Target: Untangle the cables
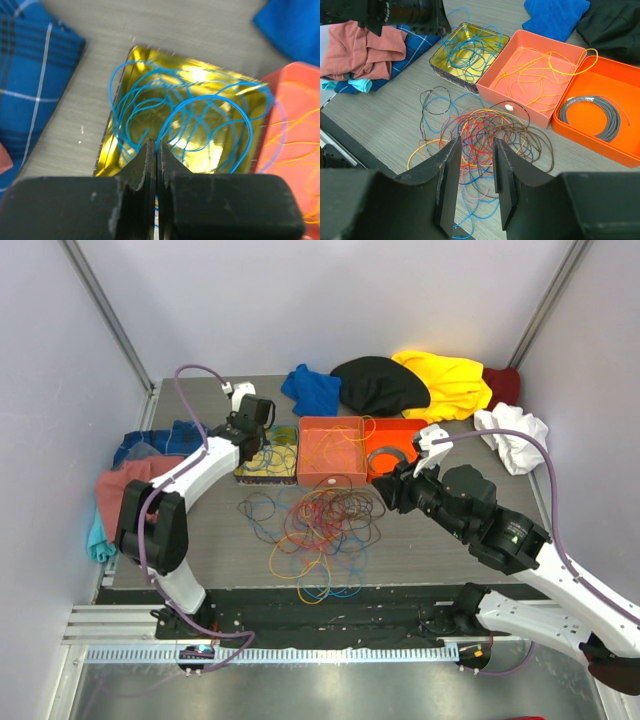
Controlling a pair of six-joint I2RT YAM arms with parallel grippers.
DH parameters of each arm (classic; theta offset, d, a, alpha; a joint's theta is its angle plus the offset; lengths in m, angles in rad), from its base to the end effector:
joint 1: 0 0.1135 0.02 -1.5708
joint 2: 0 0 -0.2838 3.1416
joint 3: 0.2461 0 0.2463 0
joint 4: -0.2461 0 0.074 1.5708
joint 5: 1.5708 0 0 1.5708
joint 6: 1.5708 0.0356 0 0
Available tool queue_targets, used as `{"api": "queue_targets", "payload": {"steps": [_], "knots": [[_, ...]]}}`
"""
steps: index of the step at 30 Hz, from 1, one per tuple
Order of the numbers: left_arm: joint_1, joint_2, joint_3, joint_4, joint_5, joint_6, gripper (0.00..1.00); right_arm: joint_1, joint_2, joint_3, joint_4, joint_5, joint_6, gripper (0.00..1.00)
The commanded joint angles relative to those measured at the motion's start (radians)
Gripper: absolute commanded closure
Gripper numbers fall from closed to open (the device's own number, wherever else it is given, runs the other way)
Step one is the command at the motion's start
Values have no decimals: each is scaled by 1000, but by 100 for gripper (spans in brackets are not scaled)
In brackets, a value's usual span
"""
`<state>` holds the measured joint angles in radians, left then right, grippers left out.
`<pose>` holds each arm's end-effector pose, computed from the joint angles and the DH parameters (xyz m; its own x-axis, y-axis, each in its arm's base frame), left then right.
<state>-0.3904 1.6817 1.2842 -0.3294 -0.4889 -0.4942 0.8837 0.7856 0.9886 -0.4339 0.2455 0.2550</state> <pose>0.3519 -0.1267 0.2883 -0.5464 -0.2279 -0.8059 -0.2814 0.9563 -0.0797 0.0999 0.1081 0.3963 -0.2918 0.0301 -0.9560 -0.5438 0.8170 0.1917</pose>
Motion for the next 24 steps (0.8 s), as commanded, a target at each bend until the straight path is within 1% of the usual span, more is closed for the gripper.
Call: {"api": "queue_targets", "payload": {"steps": [1, 8, 12, 13, 14, 15, 17, 18, 20, 21, 24], "knots": [[27, 12, 32, -51, -31, -24, 100, 4, -8, -4, 44, 21, -19, 61], [27, 85, 58, -99, 27, -32, 100, 4, 1, -13, 52, 23, -26, 62], [27, 128, 69, -105, 36, -37, 100, 4, -3, -13, 50, 25, -31, 62], [27, 134, 73, -108, 38, -37, 99, 3, -5, -15, 50, 28, -33, 62], [28, 141, 78, -111, 35, -40, 97, 3, -5, -15, 50, 28, -31, 62], [27, 144, 99, -117, 27, -38, 86, 4, -5, -13, 47, 31, -31, 61], [28, 153, 122, -145, 12, -38, 70, 4, -6, -15, 46, 29, -30, 62], [27, 151, 145, -151, 3, -30, 58, 3, -8, -13, 43, 31, -30, 61], [27, 145, 167, -166, -25, -21, 48, 4, -8, -15, 43, 31, -28, 62], [27, 141, 178, -174, -34, -9, 41, 3, -6, -15, 43, 29, -26, 61], [28, 127, 230, -224, -66, -1, 33, 4, -6, -15, 44, 31, -26, 62]]}}
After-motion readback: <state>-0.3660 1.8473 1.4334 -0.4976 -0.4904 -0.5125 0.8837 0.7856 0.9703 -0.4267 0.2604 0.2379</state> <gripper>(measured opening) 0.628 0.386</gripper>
